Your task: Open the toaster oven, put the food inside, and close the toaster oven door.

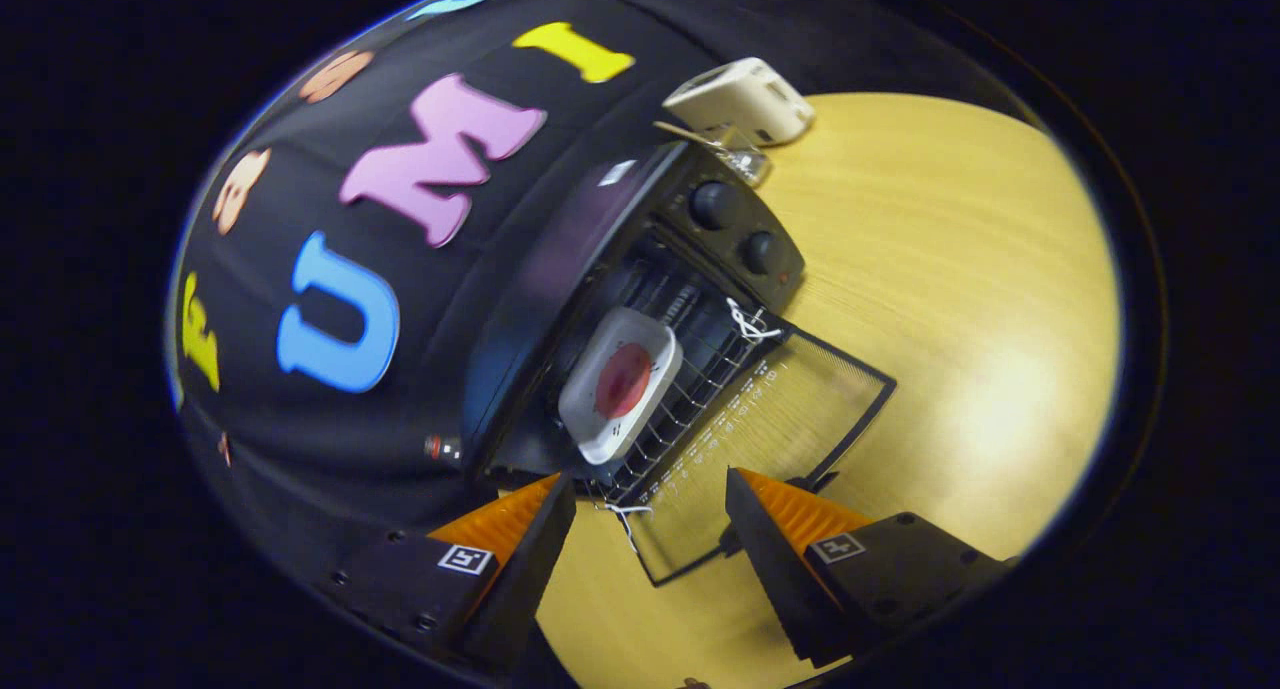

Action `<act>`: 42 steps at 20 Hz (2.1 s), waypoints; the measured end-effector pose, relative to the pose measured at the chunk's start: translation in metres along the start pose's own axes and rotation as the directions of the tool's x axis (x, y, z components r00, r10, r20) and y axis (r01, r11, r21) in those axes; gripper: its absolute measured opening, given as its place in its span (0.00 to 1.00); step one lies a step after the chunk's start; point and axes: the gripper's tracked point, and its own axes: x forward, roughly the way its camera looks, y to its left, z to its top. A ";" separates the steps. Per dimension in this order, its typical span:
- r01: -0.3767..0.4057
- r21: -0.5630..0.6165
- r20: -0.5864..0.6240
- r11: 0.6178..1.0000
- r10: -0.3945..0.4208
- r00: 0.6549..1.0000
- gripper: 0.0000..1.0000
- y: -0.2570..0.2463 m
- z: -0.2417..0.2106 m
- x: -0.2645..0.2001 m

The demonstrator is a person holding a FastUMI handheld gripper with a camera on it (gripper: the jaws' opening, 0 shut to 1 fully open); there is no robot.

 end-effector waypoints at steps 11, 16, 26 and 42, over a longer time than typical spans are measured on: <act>0.080 -0.682 0.025 0.727 -0.086 0.996 0.99 -0.089 -0.076 0.010; 0.113 -0.692 0.015 0.713 -0.142 0.990 0.98 -0.103 -0.078 0.039; 0.122 -0.703 0.041 0.700 -0.132 0.990 0.99 -0.097 -0.078 0.044; 0.094 -0.718 0.265 0.690 0.146 0.953 0.98 0.032 0.048 -0.016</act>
